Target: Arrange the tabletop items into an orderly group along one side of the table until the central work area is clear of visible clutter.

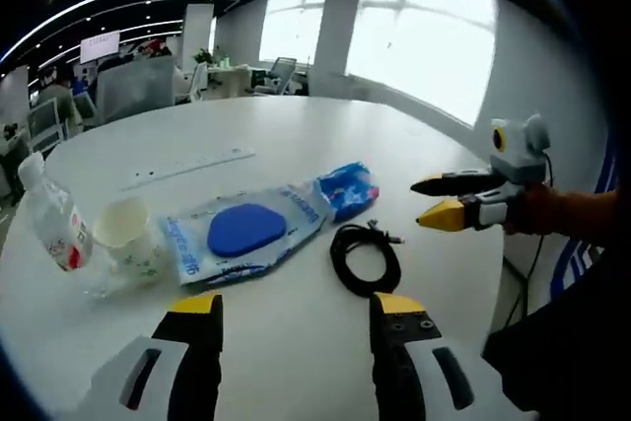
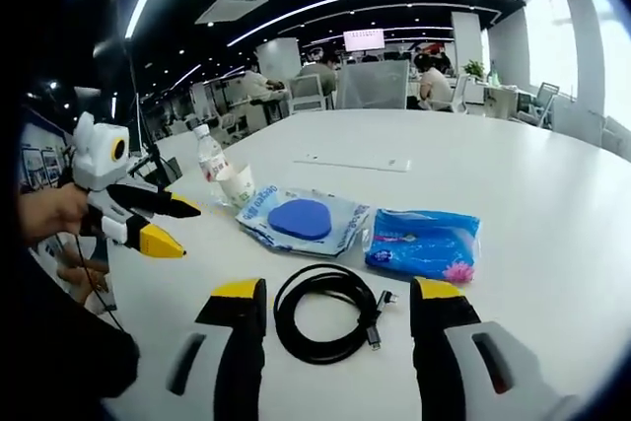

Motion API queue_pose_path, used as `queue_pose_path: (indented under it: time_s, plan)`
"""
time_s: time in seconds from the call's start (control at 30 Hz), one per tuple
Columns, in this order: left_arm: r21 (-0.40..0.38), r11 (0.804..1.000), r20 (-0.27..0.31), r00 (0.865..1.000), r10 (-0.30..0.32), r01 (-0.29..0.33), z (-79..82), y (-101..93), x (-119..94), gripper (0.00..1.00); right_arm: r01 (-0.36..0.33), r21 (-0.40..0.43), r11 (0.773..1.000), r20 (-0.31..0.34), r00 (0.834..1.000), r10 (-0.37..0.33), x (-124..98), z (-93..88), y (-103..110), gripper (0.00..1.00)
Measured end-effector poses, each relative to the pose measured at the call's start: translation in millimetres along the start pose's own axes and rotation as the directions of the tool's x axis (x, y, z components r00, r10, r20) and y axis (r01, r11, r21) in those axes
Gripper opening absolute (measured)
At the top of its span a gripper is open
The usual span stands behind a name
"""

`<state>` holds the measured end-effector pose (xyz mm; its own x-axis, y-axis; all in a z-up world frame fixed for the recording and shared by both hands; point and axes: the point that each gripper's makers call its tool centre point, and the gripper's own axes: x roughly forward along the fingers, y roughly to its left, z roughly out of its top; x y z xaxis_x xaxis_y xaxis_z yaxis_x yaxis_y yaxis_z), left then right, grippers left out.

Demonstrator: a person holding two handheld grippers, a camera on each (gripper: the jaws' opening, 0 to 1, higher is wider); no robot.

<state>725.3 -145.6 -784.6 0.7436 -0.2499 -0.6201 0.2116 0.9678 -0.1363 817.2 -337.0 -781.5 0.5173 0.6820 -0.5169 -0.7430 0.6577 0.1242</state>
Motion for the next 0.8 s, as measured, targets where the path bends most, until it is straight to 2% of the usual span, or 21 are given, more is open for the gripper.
queue_pose_path:
  time_s: [0.2, 0.3, 0.4, 0.6, 0.7, 0.73, 0.8]
  plan:
    - [0.015, 0.999, 0.045, 0.998, 0.042, -0.043, -5.0, 28.1, -39.2, 0.68, 0.008, -0.035, 0.999, 0.002, 1.0, -0.008, -17.4, 1.4, 0.2, 0.68]
    - [0.031, 0.997, 0.058, 0.996, 0.062, -0.064, -4.7, 35.0, -51.6, 0.75, 0.009, -0.037, 0.999, 0.006, 1.0, -0.009, -25.2, 2.0, -1.7, 0.74]
    - [0.019, 0.997, 0.068, 0.995, 0.075, -0.076, -7.3, 45.9, -65.1, 0.8, 0.025, -0.043, 0.999, 0.014, 1.0, -0.024, -33.1, 3.6, -6.0, 0.78]
    - [-0.007, 0.995, 0.098, 0.991, 0.096, -0.095, -6.0, 53.9, -90.4, 0.88, 0.03, -0.02, 0.999, 0.028, 0.999, -0.029, -43.9, 5.5, -7.3, 0.91]
    - [-0.02, 0.994, 0.083, 0.991, 0.105, -0.104, -14.2, 61.2, -97.5, 0.96, 0.018, -0.017, 1.0, 0.024, 1.0, -0.017, -46.5, 4.1, -4.8, 0.97]
    - [-0.039, 0.994, 0.067, 0.992, 0.105, -0.103, -21.0, 68.6, -99.8, 0.97, 0.016, -0.02, 1.0, 0.023, 1.0, -0.015, -48.0, 3.6, -3.8, 0.99]
    - [-0.047, 0.994, 0.063, 0.993, 0.102, -0.099, -24.5, 71.3, -105.2, 0.98, 0.016, -0.029, 0.999, 0.019, 1.0, -0.016, -51.4, 2.6, -3.4, 1.0]
